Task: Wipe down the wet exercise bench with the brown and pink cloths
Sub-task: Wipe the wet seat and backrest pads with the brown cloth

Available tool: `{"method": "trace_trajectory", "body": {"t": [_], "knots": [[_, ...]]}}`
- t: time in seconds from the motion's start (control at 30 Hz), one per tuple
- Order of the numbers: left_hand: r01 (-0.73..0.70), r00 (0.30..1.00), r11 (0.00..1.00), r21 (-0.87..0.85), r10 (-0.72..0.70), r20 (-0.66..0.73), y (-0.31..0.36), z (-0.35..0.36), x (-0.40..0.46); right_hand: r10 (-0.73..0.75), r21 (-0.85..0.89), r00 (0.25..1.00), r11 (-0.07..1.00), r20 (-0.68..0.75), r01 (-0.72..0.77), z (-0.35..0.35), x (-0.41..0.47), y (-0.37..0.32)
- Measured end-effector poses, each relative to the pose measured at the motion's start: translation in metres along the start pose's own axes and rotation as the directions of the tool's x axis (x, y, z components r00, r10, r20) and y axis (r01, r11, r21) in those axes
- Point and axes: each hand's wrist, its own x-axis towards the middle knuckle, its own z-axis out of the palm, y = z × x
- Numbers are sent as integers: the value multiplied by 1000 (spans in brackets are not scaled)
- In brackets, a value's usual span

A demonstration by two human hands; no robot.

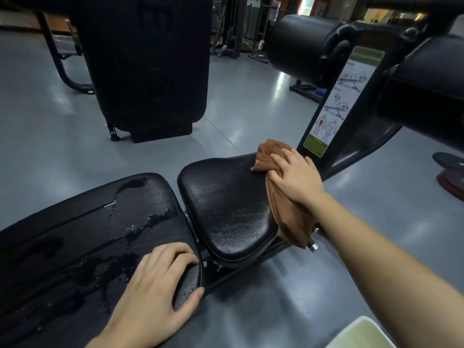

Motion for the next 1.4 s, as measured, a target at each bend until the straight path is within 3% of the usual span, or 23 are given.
{"method": "trace_trajectory", "body": {"t": [0.17, 0.3, 0.67, 1.13, 1.4], "knots": [[-5, 1000, 1000, -11, 5, -2, 1, 0, 0, 94, 4, 989, 995, 116, -95, -10, 28, 0], [-6, 1000, 1000, -21, 6, 5, 3, -2, 1, 70, -44, 983, 997, 168, -63, -13, 40, -11], [-7, 1000, 1000, -20, 7, -4, 3, -2, 1, -244, 39, 960, 970, 137, 241, -3, 26, -92], [-122, 990, 992, 30, 124, -61, 6, -9, -2, -364, 316, 930, 890, 56, 329, 7, -9, -214], [-244, 969, 968, 57, 240, 57, 4, -16, -28, -521, 259, 840, 840, 148, 476, 13, -32, -264]]}}
